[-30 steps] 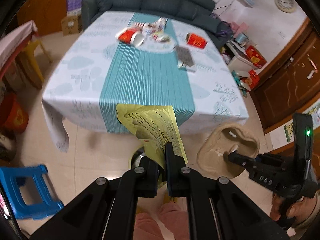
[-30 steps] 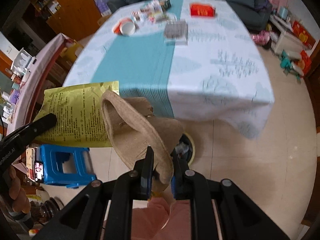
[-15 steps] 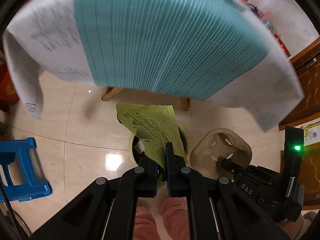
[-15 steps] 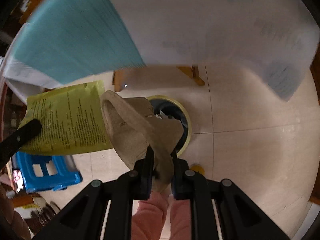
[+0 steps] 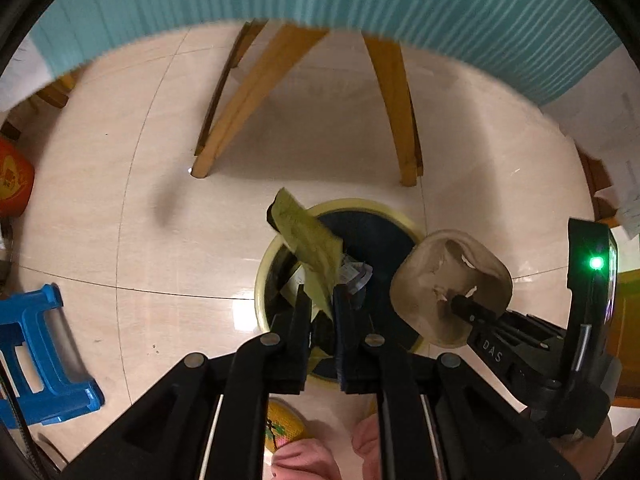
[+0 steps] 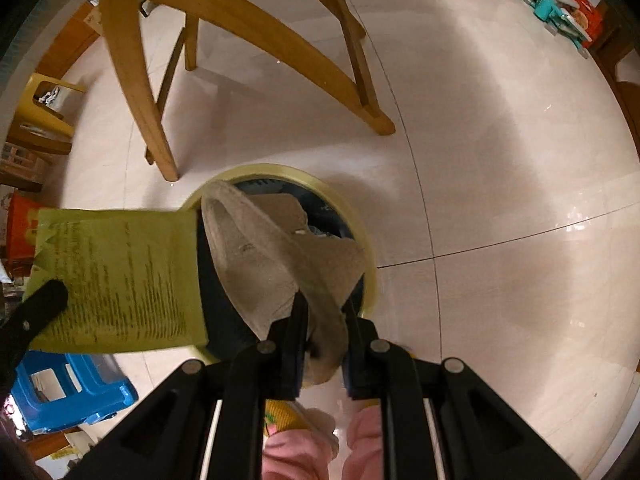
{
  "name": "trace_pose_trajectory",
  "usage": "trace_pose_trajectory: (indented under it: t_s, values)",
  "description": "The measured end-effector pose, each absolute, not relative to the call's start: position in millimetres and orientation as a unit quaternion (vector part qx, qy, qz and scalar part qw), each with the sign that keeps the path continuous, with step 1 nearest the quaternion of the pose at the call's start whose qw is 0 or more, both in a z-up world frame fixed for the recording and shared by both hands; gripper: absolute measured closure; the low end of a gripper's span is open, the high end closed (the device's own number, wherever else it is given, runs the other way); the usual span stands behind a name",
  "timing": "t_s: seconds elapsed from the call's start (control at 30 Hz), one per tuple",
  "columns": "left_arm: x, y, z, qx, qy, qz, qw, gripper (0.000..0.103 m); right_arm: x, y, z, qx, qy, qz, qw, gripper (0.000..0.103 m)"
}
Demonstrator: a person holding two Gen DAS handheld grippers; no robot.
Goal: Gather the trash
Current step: 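Carry the bag and tray over the bin and open both tools to drop them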
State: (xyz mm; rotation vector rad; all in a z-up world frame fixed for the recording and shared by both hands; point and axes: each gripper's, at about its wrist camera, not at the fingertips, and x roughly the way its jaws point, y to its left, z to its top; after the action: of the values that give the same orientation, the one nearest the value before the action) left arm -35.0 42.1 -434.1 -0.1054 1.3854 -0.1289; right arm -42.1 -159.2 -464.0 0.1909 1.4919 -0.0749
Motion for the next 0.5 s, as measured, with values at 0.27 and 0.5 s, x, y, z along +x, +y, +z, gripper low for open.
trace_pose_trajectory:
  t_s: [0.27, 0.5]
  values:
    - [-32, 47, -436, -0.054, 0.625, -0.047, 0.778, 0.031, -34, -157, -484, 0.093, 0.688, -0.008, 0.72, 0.086]
    - [-34, 72, -414, -0.082, 0.622, -0.022, 0.778, 0.021, -37, -149, -466, 0.079, 0.682, 0.017, 0.727, 0.063]
